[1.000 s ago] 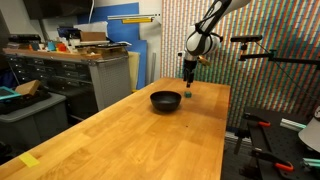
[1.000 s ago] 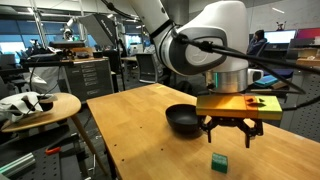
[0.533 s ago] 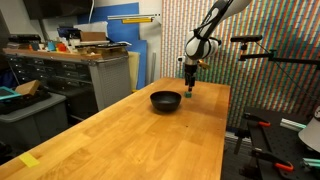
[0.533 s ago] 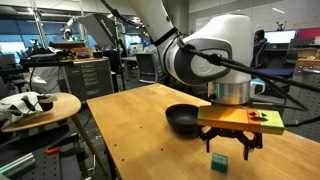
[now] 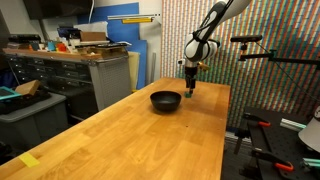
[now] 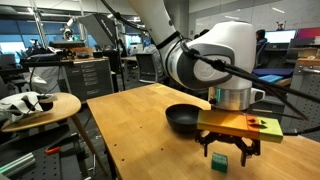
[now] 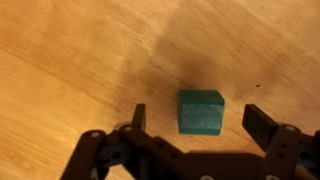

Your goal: Put the green cube inside the black bowl

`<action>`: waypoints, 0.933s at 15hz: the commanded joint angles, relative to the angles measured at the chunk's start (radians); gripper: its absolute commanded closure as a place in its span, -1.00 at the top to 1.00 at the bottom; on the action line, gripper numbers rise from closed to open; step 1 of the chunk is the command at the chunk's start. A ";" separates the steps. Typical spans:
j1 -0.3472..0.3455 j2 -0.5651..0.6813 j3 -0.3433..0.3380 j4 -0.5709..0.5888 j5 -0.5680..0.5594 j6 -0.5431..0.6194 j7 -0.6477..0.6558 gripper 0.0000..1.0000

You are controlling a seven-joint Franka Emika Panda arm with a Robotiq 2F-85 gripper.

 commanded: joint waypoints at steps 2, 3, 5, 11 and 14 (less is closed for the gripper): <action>-0.018 0.022 0.016 0.040 -0.011 -0.055 0.022 1.00; -0.018 0.024 0.017 0.040 -0.011 -0.058 0.023 1.00; -0.020 0.030 0.020 0.042 -0.006 -0.066 0.026 1.00; -0.035 0.051 0.058 0.059 0.040 -0.043 0.048 0.49; -0.036 0.057 0.064 0.068 0.036 -0.042 0.053 0.22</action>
